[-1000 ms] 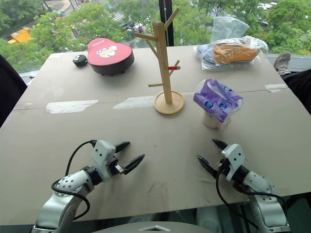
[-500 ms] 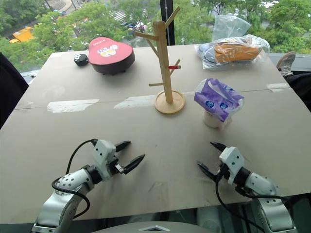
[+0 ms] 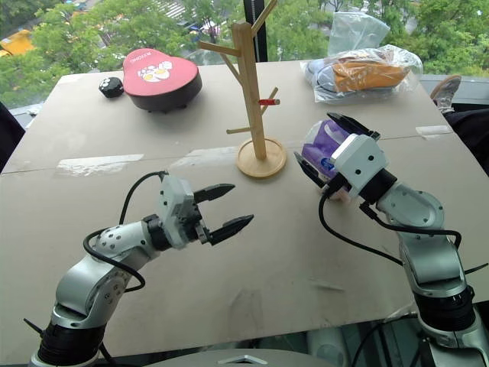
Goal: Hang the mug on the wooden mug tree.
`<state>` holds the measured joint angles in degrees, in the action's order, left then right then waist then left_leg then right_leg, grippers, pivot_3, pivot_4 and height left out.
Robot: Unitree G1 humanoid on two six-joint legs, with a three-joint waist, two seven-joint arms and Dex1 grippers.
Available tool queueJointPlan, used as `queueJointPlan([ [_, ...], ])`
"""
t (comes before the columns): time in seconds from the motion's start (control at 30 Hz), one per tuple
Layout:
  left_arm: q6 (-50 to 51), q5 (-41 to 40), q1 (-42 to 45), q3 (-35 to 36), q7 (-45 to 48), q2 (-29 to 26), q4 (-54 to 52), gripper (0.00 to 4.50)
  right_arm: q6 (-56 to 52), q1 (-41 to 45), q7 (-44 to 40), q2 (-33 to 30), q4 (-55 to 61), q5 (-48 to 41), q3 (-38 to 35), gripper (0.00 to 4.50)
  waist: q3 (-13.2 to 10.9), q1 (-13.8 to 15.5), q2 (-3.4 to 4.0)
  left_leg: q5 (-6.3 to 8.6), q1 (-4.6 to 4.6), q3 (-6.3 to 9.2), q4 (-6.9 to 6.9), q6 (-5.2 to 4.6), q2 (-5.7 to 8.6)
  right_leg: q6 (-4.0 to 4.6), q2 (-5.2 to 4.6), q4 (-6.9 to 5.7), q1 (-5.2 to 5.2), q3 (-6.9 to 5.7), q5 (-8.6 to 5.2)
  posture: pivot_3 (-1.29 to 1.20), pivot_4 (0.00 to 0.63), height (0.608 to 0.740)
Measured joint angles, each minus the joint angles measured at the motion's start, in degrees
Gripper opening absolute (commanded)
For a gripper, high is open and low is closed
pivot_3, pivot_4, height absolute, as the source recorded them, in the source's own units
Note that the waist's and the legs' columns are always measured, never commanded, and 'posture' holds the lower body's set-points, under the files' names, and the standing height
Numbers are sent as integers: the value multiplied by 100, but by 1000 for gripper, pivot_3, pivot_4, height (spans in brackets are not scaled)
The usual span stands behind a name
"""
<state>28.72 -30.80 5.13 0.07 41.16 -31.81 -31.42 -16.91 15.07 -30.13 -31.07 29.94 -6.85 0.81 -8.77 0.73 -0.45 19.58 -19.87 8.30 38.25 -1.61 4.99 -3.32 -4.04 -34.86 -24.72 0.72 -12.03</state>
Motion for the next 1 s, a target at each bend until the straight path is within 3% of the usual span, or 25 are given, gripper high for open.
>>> queueJointPlan([
  [0.33, 355, -153, 430, 69, -224, -101, -324, 4500, -926, -225, 6, -133, -133, 67, 94, 4491, 2, 2, -3, -7, 10, -5, 15, 8, -8, 15, 6, -12, 9, 7, 28, 0, 150, 740],
  [0.37, 361, -165, 440, 67, -237, -101, -344, 4500, -953, -211, 26, -115, -135, 62, 91, 3969, 2, 3, -4, -8, 11, -5, 15, 9, -9, 16, 6, -14, 9, 7, 30, 0, 150, 740],
  [0.4, 365, -189, 448, 65, -247, -101, -358, 4500, -999, -198, 43, -80, -134, 59, 91, 3840, 3, 7, -5, -8, 11, -4, 16, 9, -10, 16, 7, -15, 9, 6, 30, 0, 150, 740],
  [0.57, 370, -203, 481, 49, -251, -105, -379, 4500, -1107, -135, 76, -11, -109, 34, 92, 1290, 4, 4, -7, -8, 10, -5, 15, 9, -9, 17, 6, -12, 8, 7, 30, 0, 150, 740],
  [0.6, 373, -206, 482, 48, -251, -106, -379, 4500, -1130, -127, 79, -5, -97, 33, 92, 1013, 5, 4, -7, -8, 10, -5, 15, 9, -9, 17, 6, -11, 8, 6, 30, 0, 150, 740],
  [0.67, 383, -217, 491, 45, -250, -107, -379, 4500, -1185, -102, 90, 4, -55, 34, 93, 44, 5, 6, -8, -8, 10, -5, 15, 9, -8, 17, 5, -12, 8, 6, 30, 0, 150, 740],
  [1.0, 496, -444, 1088, -259, -67, 87, -340, 4500, -1560, 241, 207, 108, 49, -270, -299, 44, 6, 19, -9, -8, 7, -4, 26, 9, -2, 18, 7, -20, 8, 4, 32, 0, 150, 740],
])
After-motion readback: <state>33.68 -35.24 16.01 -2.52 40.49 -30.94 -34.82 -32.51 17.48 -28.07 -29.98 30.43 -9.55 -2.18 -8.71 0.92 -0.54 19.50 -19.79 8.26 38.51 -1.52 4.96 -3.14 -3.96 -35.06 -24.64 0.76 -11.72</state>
